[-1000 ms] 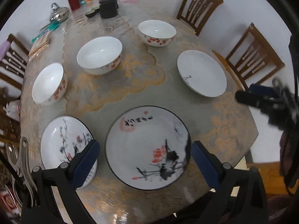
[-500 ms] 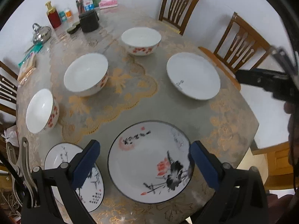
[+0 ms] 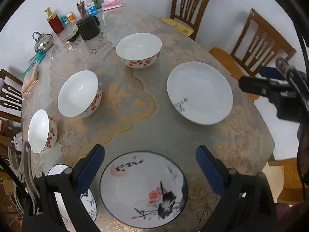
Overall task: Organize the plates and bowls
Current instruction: 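Move the right gripper toward the rim of the plain white lettered plate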
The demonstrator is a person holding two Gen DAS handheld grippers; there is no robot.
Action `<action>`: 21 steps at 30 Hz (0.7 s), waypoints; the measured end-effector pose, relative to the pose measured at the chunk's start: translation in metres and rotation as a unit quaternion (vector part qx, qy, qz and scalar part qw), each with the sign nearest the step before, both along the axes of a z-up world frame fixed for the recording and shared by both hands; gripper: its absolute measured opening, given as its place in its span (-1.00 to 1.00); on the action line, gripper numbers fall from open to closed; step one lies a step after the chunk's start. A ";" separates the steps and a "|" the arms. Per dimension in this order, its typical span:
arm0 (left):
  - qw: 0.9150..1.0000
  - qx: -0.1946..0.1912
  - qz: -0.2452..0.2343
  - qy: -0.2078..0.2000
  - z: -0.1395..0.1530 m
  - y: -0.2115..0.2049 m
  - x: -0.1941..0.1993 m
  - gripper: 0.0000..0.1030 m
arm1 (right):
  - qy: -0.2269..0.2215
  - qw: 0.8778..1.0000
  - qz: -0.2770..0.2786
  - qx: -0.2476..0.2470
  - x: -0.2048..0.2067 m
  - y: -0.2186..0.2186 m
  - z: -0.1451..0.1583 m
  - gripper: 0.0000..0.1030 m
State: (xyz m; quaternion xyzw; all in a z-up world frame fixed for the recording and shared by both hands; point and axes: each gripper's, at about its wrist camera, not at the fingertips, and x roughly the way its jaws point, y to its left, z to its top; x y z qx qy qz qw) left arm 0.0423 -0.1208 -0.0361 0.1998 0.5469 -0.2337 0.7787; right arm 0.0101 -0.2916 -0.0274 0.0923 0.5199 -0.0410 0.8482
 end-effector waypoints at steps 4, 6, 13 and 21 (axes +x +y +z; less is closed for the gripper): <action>1.000 0.006 0.019 -0.005 -0.001 -0.019 0.009 0.90 | 0.009 1.000 0.013 -0.001 0.003 -0.022 -0.012 0.66; 1.000 0.007 0.027 -0.004 -0.003 -0.026 0.013 0.90 | 0.014 1.000 0.018 -0.002 0.005 -0.030 -0.017 0.62; 0.999 0.001 0.037 0.003 -0.008 -0.053 0.024 0.90 | 0.020 1.000 0.020 0.010 0.011 -0.057 -0.026 0.61; 0.999 -0.017 0.038 0.004 -0.008 -0.076 0.037 0.90 | 0.019 1.000 0.012 0.008 0.024 -0.077 -0.035 0.50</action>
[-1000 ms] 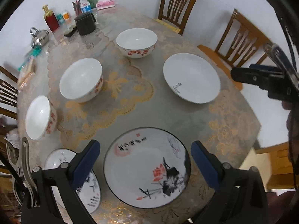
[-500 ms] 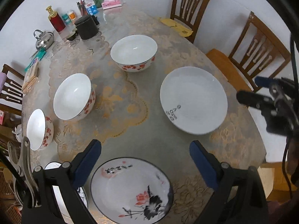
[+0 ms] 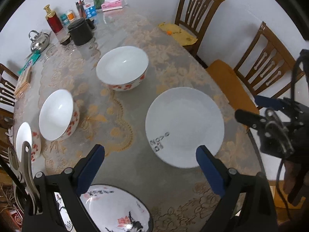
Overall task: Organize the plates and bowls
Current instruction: 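Move the right gripper toward the rim of the plain white lettered plate, then close the right gripper on the rim of the plain white plate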
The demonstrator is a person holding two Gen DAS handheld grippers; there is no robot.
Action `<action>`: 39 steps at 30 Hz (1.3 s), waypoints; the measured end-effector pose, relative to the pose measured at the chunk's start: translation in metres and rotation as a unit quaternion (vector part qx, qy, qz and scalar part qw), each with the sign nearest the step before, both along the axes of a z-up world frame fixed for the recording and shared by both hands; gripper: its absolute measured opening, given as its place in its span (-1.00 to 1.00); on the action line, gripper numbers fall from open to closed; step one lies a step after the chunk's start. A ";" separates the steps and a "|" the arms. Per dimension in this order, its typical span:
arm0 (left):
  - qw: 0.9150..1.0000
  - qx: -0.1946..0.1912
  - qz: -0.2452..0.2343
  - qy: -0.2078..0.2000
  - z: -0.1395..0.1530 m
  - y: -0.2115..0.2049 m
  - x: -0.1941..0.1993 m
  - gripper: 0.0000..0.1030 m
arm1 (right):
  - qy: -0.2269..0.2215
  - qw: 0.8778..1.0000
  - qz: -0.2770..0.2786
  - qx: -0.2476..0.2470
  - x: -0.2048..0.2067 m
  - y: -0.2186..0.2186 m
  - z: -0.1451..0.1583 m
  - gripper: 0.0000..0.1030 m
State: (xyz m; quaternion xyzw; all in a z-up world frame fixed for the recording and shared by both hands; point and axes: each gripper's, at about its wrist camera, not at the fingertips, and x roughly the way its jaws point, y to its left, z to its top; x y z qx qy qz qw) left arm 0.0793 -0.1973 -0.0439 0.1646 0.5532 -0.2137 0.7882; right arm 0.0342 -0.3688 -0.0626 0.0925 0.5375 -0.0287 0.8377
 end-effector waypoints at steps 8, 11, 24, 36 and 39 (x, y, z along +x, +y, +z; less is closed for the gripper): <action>1.000 0.011 -0.003 0.009 -0.017 -0.016 0.010 0.90 | 0.017 1.000 -0.005 0.008 0.013 -0.012 -0.018 0.50; 1.000 -0.003 0.010 0.013 -0.026 -0.017 0.017 0.90 | 0.014 1.000 -0.004 0.009 0.016 -0.015 -0.029 0.50; 0.998 0.019 0.040 0.041 -0.075 -0.025 0.039 0.85 | 0.050 0.999 0.000 0.015 0.037 -0.024 -0.069 0.45; 0.996 0.032 0.043 0.066 -0.107 -0.028 0.043 0.76 | 0.065 0.998 0.005 0.023 0.043 -0.023 -0.087 0.43; 0.994 0.026 0.056 0.086 -0.115 -0.024 0.045 0.63 | 0.070 0.997 0.004 0.023 0.046 -0.023 -0.092 0.42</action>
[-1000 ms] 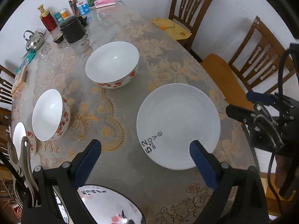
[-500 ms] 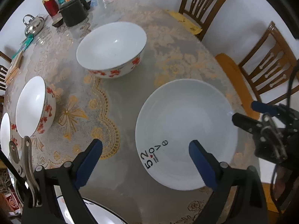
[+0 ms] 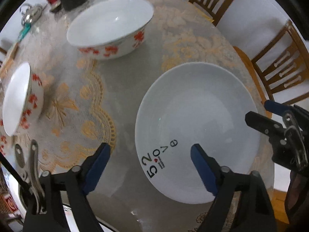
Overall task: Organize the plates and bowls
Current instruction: 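Close the right gripper on the rim of the plain white plate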
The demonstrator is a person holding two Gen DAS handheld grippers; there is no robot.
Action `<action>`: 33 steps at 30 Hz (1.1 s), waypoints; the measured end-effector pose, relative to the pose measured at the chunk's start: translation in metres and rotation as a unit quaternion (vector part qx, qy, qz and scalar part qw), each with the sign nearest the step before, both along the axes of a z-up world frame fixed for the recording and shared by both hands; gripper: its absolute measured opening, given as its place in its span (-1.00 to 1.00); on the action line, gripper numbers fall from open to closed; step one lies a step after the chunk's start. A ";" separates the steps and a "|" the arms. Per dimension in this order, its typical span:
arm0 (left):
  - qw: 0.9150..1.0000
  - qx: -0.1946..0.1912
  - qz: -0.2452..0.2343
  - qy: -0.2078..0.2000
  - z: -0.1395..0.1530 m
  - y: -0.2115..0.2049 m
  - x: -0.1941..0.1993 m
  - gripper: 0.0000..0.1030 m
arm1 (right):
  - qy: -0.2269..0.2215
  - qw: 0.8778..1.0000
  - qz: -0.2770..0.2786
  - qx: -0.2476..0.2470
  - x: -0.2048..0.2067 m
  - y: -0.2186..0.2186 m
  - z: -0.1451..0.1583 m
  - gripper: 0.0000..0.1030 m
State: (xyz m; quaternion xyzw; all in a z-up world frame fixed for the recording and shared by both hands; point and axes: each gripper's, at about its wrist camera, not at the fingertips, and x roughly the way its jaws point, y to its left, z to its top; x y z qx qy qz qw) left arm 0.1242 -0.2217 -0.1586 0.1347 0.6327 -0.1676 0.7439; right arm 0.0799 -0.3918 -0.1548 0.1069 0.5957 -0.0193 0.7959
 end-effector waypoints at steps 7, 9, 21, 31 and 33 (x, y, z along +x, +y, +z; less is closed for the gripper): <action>0.999 -0.005 0.027 0.030 -0.015 0.008 0.008 0.46 | 0.018 1.000 0.006 0.007 0.005 0.002 -0.012 0.29; 0.999 -0.015 0.030 0.036 -0.017 0.009 0.010 0.45 | 0.023 1.000 0.004 0.012 0.007 0.001 -0.016 0.27; 0.993 -0.069 0.070 0.060 -0.010 0.014 0.033 -0.38 | 0.019 0.998 0.018 0.059 0.010 0.001 -0.022 -0.55; 0.996 -0.050 0.059 0.035 -0.001 0.021 0.030 -0.58 | 0.029 0.997 0.017 0.067 0.012 -0.004 -0.021 -0.59; 0.996 -0.046 0.064 0.029 0.001 0.022 0.030 -0.67 | 0.031 0.997 0.015 0.071 0.013 -0.005 -0.021 -0.61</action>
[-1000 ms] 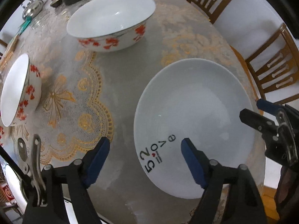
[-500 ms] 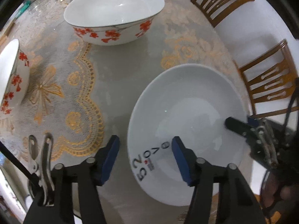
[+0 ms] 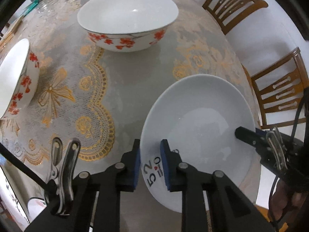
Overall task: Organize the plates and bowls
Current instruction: 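Close the right gripper on the rim of the plain white plate, then lift the plain white plate with the right gripper toward the bird-painted plate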
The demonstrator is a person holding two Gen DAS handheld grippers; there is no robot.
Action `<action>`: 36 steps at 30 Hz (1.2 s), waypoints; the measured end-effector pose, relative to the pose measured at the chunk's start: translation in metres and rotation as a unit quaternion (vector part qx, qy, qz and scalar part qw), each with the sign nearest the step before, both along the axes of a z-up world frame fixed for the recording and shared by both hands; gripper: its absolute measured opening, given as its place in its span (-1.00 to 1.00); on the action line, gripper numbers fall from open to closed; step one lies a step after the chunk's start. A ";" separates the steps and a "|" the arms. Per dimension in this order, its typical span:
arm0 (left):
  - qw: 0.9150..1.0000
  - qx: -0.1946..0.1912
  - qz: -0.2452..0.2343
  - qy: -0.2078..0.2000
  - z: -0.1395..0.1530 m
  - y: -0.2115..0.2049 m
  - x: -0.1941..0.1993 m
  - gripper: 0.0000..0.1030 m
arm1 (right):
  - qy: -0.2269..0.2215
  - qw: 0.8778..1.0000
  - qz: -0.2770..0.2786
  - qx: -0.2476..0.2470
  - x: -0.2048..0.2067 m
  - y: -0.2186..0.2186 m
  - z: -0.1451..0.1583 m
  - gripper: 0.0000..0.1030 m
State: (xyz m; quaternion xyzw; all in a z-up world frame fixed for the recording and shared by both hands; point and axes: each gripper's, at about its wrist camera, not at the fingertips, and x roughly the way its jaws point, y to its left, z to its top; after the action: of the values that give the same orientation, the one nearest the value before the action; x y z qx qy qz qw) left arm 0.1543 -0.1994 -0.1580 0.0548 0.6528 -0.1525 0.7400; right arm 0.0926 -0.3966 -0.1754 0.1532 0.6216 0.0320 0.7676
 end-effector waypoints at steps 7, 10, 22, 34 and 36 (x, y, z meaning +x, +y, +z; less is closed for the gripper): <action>1.000 0.000 0.001 -0.013 0.011 0.015 0.004 -0.85 | 0.001 1.000 0.002 0.017 0.001 -0.005 0.006 -0.71; 1.000 -0.018 0.011 -0.007 0.013 0.028 0.007 -0.87 | 0.001 1.000 0.002 0.020 0.001 -0.006 0.007 -0.72; 0.998 -0.052 0.040 0.011 0.023 0.061 -0.008 -0.88 | -0.002 1.000 -0.001 0.031 -0.005 -0.007 0.010 -0.75; 0.997 -0.067 0.043 0.004 0.045 0.076 -0.015 -0.89 | -0.015 0.999 0.000 0.035 -0.007 -0.005 0.020 -0.75; 0.997 -0.068 0.043 0.004 0.046 0.076 -0.015 -0.89 | -0.016 0.999 -0.001 0.035 -0.007 -0.005 0.021 -0.76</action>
State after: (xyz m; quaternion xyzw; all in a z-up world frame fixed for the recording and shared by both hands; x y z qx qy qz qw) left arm 0.1398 -0.1237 -0.1119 -0.0249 0.6458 -0.1648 0.7451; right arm 0.0856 -0.4011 -0.1539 0.1801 0.6072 0.0555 0.7719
